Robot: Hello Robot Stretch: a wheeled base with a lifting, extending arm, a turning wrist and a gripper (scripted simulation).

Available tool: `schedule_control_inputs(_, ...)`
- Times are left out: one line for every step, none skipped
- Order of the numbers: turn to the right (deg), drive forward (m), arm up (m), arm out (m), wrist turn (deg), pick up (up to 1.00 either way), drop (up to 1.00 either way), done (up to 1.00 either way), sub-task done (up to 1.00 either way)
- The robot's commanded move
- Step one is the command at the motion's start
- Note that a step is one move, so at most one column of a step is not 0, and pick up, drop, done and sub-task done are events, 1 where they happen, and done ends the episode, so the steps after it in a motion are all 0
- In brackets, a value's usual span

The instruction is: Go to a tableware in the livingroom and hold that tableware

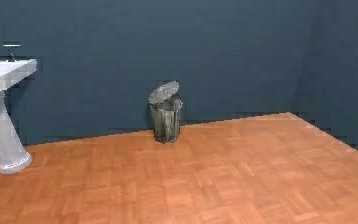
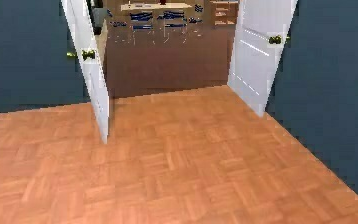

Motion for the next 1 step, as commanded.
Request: schedule_control_inputs(45.0, 0.00, 0.00, 0.00, 0.0, 0.00, 0.00, 0.00, 0.00)
